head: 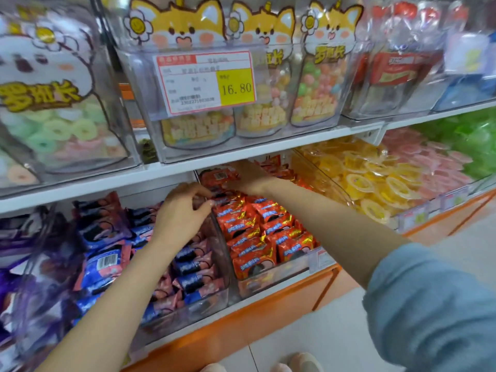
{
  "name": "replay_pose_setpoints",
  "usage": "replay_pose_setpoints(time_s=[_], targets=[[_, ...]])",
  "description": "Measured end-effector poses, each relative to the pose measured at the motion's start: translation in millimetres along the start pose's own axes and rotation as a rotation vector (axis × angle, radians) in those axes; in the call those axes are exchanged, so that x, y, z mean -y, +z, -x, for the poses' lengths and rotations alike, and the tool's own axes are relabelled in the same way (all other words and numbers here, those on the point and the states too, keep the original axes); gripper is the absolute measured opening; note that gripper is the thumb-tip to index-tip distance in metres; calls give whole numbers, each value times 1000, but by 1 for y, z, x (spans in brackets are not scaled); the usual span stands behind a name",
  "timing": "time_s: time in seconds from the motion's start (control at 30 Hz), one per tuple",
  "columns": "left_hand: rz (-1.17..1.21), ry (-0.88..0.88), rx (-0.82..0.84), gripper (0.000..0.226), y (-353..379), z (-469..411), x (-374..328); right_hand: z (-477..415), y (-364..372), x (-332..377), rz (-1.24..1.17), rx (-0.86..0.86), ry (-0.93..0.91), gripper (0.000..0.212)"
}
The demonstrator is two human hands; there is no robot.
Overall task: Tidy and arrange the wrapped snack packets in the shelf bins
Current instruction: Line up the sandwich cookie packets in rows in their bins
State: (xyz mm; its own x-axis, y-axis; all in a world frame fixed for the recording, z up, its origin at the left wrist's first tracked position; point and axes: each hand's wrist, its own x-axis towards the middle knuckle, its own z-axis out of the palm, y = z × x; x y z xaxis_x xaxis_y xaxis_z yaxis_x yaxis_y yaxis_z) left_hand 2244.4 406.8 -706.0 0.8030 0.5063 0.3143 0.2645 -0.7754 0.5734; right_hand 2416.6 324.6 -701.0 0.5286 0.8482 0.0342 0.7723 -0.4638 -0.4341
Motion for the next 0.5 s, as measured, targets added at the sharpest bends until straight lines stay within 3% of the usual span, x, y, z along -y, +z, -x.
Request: replay_pose_setpoints(time_s=[0.17,0.3,0.5], targets=[[32,-20,-40,9,0,-4,6,-31,29,-7,109,11,20,68],[48,-23,-44,8,3,-6,7,-30,29,-11,84,-99,22,48],[47,-44,-52,8,4,-10,5,15,-8,-16,-211,-221,138,41]])
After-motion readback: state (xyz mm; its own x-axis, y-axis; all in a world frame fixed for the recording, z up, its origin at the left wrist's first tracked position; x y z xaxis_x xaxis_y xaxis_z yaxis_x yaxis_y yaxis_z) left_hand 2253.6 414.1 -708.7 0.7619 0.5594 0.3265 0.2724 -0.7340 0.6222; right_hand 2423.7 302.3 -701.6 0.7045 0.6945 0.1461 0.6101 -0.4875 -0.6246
